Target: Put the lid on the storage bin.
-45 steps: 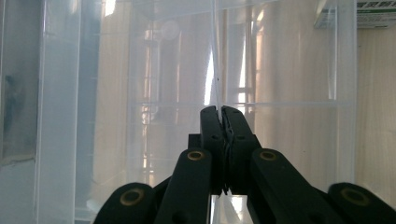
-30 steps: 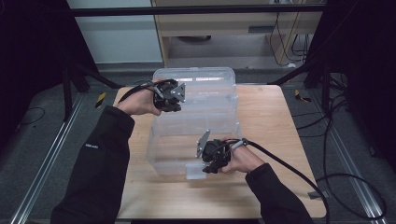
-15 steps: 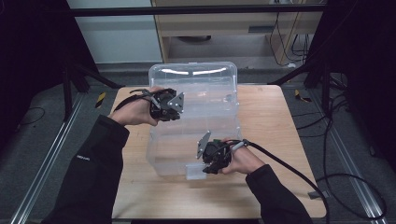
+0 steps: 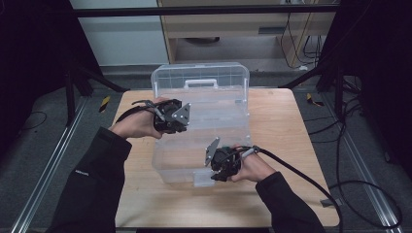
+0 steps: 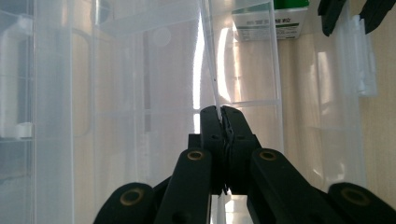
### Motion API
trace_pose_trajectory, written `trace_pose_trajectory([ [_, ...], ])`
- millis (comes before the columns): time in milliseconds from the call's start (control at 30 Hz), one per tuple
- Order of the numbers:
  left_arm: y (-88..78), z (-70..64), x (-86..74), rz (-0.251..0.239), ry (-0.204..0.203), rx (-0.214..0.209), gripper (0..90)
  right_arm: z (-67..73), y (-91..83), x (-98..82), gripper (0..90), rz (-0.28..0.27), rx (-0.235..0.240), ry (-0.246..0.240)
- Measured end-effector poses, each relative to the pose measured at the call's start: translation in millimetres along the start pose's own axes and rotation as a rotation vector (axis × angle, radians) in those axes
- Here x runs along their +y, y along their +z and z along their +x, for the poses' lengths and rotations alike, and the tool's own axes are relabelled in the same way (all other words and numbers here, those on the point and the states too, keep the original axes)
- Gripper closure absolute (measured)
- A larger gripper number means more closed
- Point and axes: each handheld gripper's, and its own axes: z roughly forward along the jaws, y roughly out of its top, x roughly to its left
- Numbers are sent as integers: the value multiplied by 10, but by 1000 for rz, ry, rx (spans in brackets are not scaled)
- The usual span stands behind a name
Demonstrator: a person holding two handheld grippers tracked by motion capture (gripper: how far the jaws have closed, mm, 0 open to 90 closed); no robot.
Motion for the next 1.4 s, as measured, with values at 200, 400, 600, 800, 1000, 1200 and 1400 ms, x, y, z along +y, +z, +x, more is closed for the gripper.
trace_pose_trajectory([
  [200, 3, -69, -15, -12, -5, -24, 880, 20, -2, -2, 653, -6, -16, -9],
  [400, 9, -131, -39, -25, -20, -40, 878, 32, -7, -8, 649, -7, -20, 2],
  [600, 9, -138, -41, -28, -6, -31, 873, 55, -18, -25, 640, -21, -45, 0],
  [800, 10, -143, -44, -29, -14, -34, 873, 66, -229, -100, 672, -131, -61, 48],
  [1000, 10, -150, -42, -27, -14, -34, 873, 78, -609, -302, 783, -313, -83, 138],
  [1200, 12, -162, -50, -33, -21, -37, 873, 6, -920, -550, 867, -450, -137, 248],
  [1400, 18, -179, -52, -38, -26, -41, 872, -60, -1149, -654, 900, -546, -193, 307],
])
